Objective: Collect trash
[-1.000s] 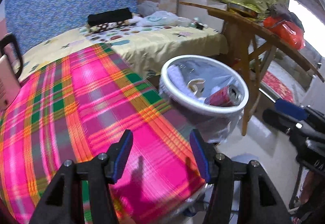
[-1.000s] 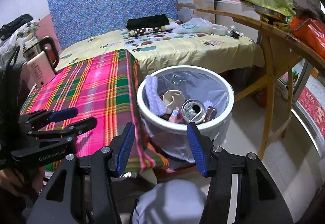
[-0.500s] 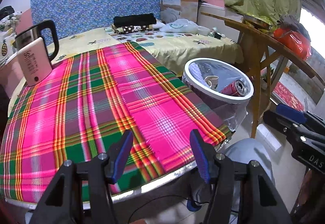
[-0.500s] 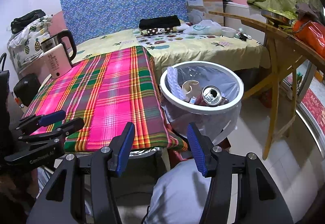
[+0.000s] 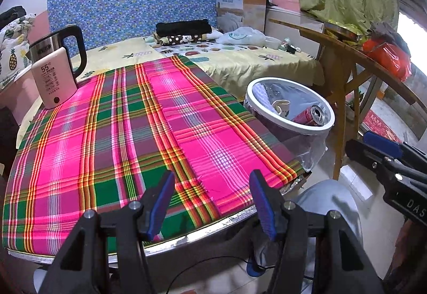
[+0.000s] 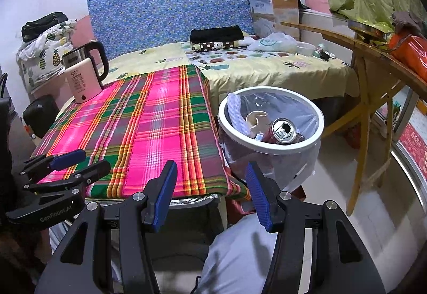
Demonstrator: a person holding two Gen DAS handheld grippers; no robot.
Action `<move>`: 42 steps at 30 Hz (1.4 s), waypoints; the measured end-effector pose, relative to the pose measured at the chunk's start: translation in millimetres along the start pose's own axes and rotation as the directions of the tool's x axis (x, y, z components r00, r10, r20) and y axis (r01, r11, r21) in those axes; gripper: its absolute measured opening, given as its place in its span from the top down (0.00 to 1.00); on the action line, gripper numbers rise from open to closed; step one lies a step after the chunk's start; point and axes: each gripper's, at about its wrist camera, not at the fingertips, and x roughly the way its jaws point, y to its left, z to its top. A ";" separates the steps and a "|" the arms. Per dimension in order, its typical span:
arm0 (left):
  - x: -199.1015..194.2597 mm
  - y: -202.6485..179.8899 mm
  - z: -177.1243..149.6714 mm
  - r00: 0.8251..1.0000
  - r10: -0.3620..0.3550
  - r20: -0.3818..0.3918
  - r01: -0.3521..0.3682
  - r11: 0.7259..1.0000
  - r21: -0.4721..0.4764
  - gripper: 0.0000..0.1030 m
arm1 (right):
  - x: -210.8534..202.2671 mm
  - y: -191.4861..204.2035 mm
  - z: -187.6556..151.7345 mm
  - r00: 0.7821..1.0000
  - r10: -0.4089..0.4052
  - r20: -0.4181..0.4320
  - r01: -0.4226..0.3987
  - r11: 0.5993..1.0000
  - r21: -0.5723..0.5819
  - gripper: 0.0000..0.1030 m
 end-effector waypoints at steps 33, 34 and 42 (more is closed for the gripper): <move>-1.0 3.9 0.5 1.000 0.015 -0.005 -0.015 1.000 -0.023 0.42 | 2.0 8.2 0.5 1.000 0.012 -0.013 -0.012 1.000 -0.018 0.47; -1.1 4.0 0.1 1.000 0.014 -0.006 -0.014 1.000 -0.024 0.42 | 1.7 8.3 0.5 1.000 0.012 -0.013 -0.012 1.000 -0.018 0.47; -2.0 3.4 -1.0 1.000 0.019 0.000 -0.019 0.999 -0.026 0.42 | 3.4 9.0 1.0 1.000 0.011 -0.012 -0.011 1.000 -0.022 0.47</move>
